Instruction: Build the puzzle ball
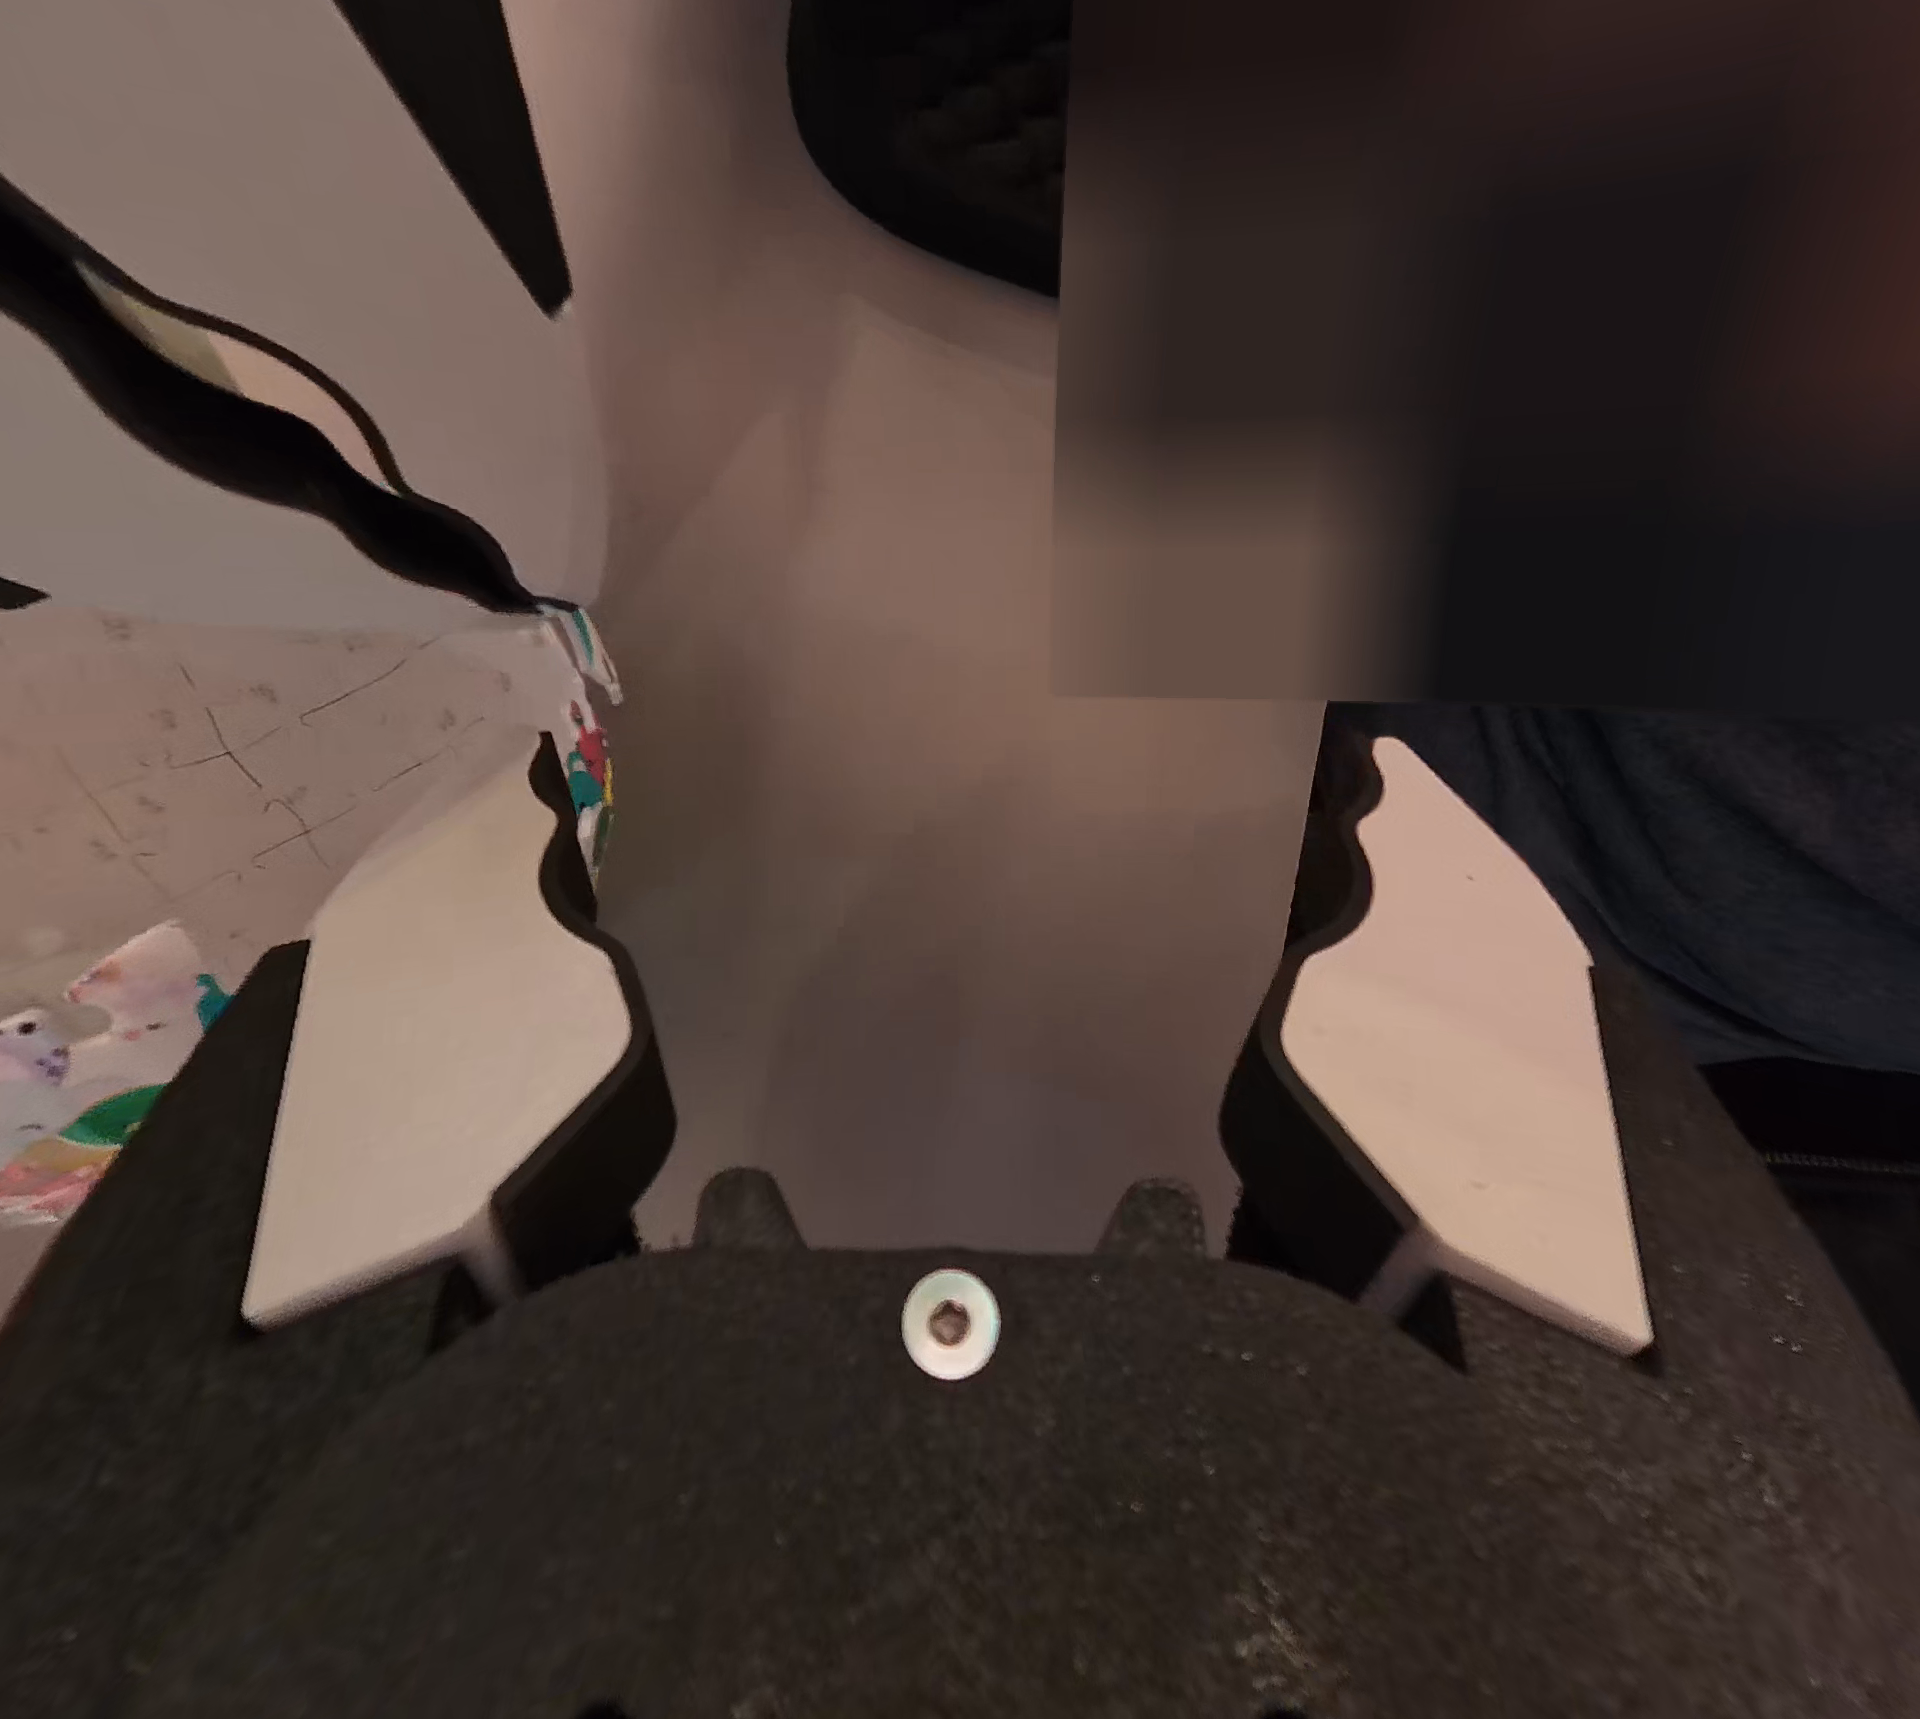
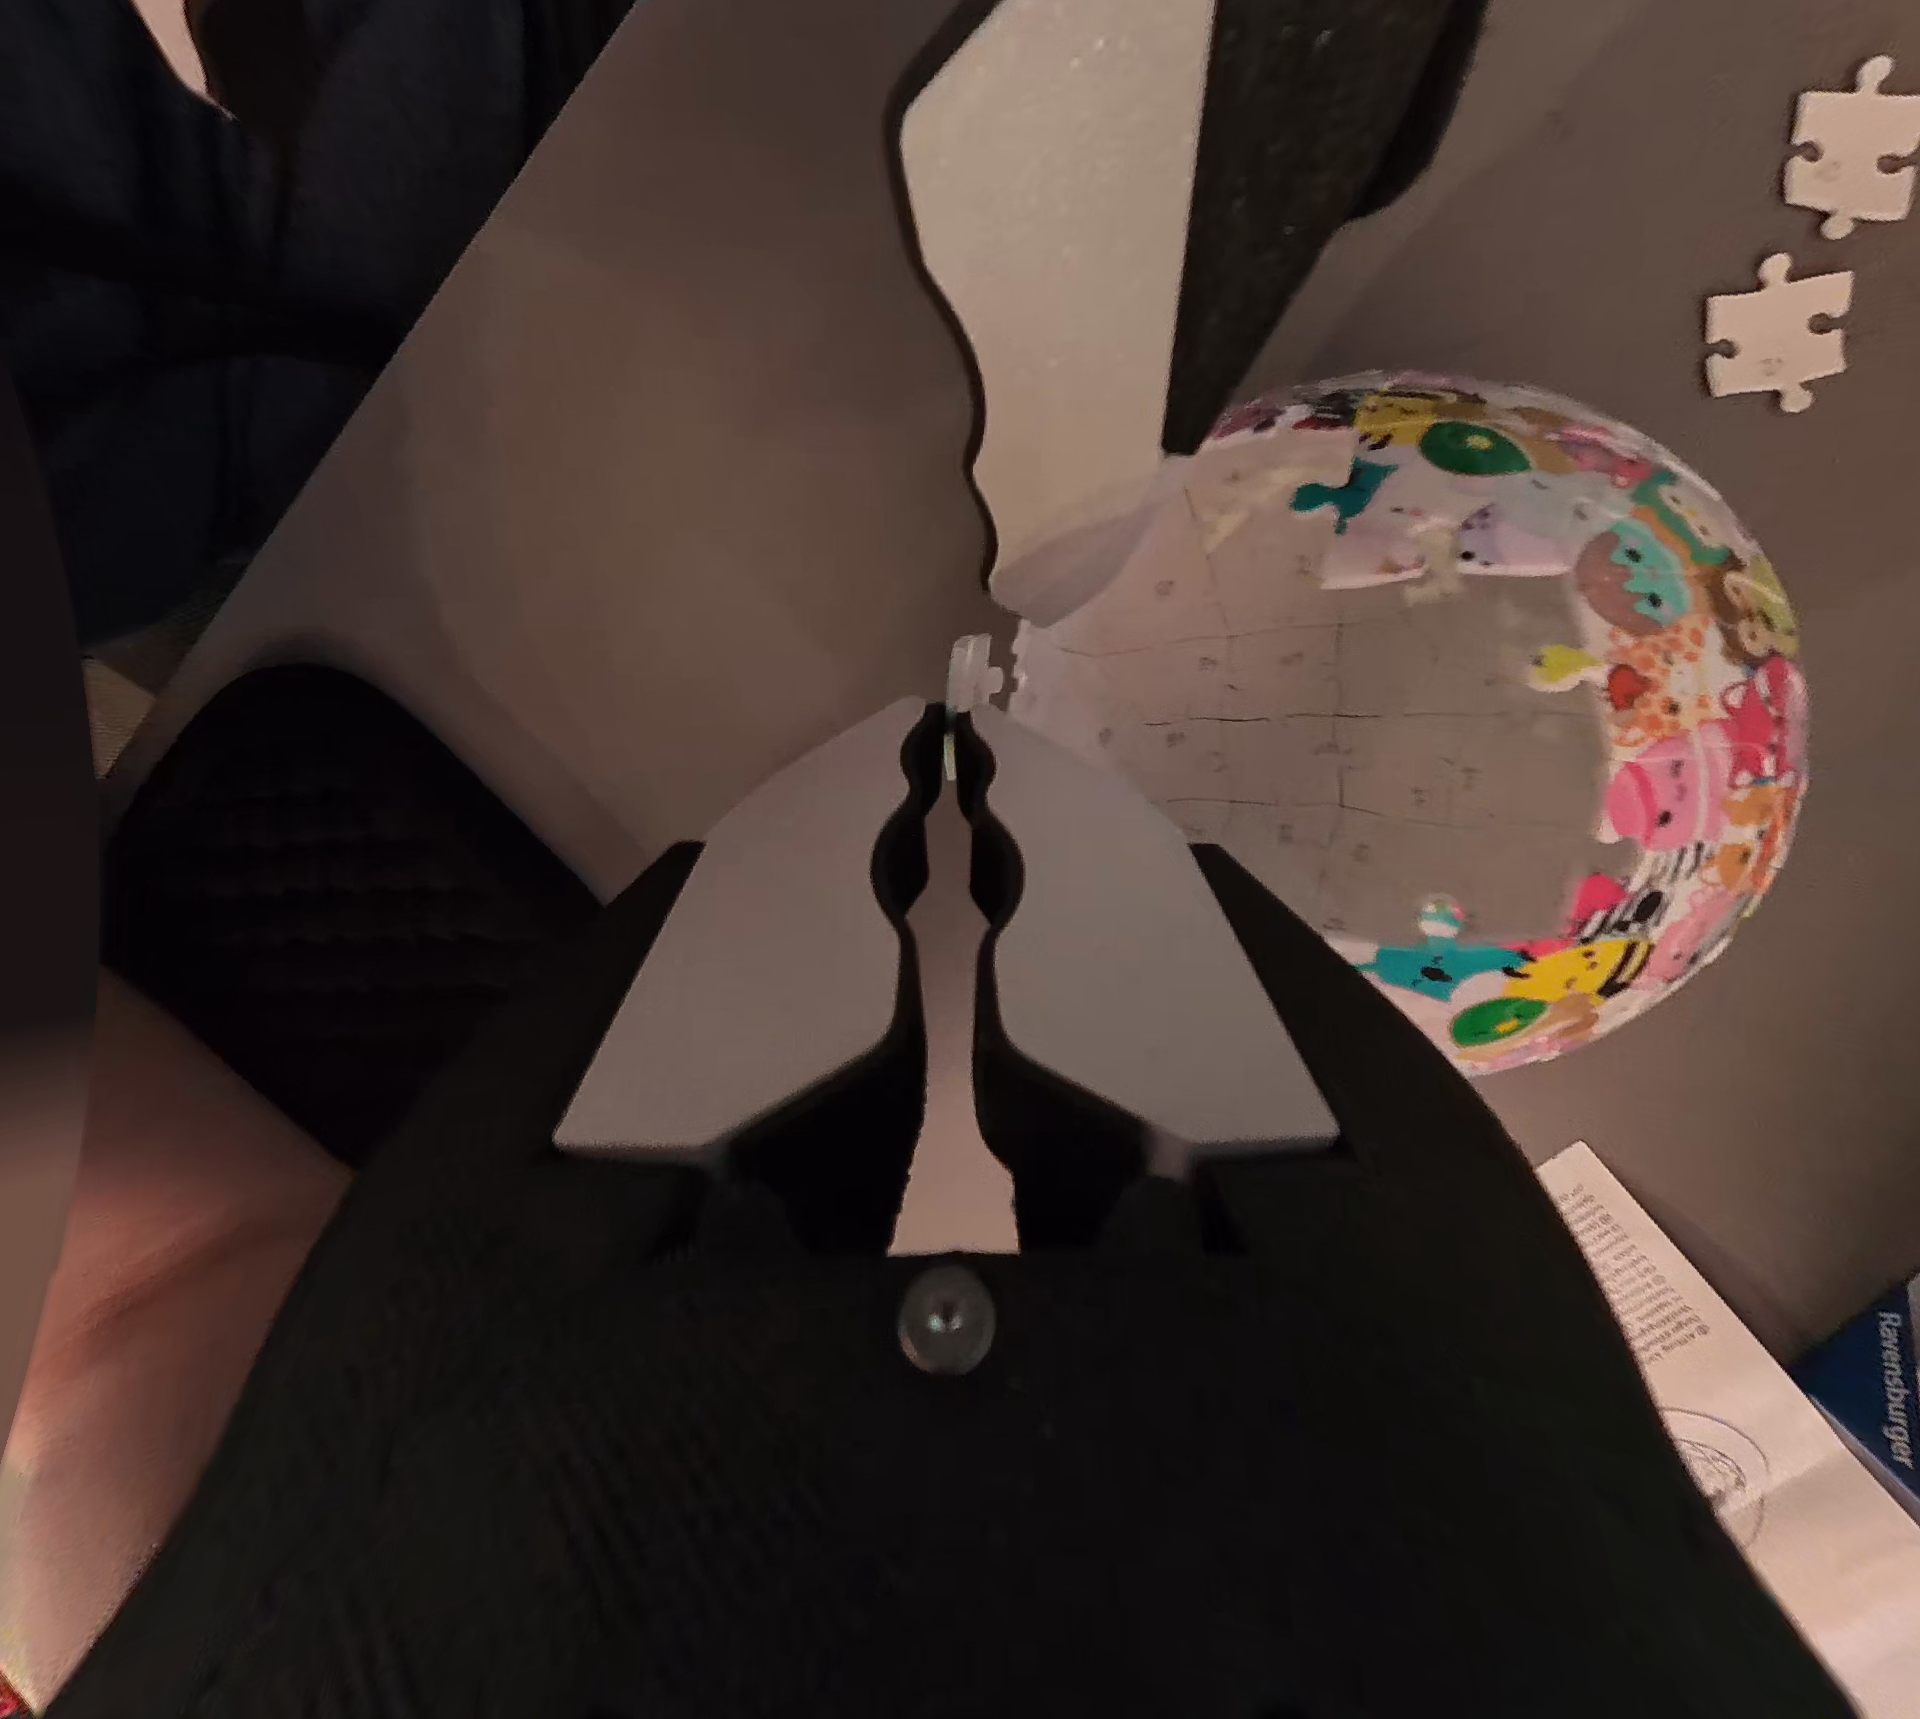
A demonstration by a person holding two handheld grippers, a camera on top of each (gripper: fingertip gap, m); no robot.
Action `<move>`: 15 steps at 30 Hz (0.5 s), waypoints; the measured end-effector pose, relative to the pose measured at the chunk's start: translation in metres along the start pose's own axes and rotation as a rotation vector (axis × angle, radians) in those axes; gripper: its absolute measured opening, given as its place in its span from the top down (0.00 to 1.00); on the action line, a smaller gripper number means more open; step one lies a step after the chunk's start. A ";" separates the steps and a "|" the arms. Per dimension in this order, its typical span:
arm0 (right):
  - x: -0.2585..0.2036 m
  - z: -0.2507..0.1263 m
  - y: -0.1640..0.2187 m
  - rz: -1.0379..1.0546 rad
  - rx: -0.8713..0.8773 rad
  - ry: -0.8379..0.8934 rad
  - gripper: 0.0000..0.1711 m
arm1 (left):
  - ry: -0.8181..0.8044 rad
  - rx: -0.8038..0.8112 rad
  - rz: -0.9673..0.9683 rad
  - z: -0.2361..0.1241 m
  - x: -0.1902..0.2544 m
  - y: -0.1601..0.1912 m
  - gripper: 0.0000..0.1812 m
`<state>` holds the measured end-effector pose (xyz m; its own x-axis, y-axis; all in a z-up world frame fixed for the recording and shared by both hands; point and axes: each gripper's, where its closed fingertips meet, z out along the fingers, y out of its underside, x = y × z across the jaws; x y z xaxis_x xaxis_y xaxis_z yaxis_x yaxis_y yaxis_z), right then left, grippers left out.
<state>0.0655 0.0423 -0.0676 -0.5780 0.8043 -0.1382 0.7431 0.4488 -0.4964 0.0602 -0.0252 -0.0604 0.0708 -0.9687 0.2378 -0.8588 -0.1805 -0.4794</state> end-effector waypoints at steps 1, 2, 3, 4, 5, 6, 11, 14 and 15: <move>0.001 0.000 0.000 -0.008 -0.001 0.014 0.98 | -0.003 -0.007 0.002 0.000 0.000 0.000 0.26; 0.002 -0.001 0.001 -0.011 -0.007 0.021 0.98 | -0.003 -0.006 0.002 0.000 0.001 0.000 0.26; 0.001 -0.001 0.002 -0.013 -0.012 0.024 0.98 | 0.000 -0.002 0.002 -0.001 0.002 -0.001 0.25; 0.001 -0.002 0.002 -0.016 -0.012 0.028 0.98 | 0.000 -0.001 0.002 -0.001 0.002 -0.001 0.26; 0.001 -0.002 0.002 -0.017 -0.012 0.027 0.98 | -0.005 -0.001 0.003 -0.001 0.002 -0.002 0.26; 0.001 -0.001 0.002 -0.019 -0.015 0.029 0.98 | -0.008 0.000 0.004 -0.001 0.002 -0.001 0.26; 0.003 0.000 0.002 -0.017 -0.030 0.048 0.98 | -0.023 0.005 0.000 -0.003 0.002 0.001 0.25; 0.003 0.001 0.000 -0.019 -0.033 0.057 0.98 | -0.028 0.014 -0.001 -0.006 0.003 0.003 0.26; 0.003 0.001 0.000 -0.020 -0.039 0.061 0.98 | -0.031 0.018 -0.002 -0.008 0.003 0.003 0.26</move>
<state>0.0634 0.0442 -0.0693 -0.5720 0.8167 -0.0759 0.7449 0.4785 -0.4649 0.0540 -0.0278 -0.0546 0.0883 -0.9730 0.2131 -0.8494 -0.1853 -0.4942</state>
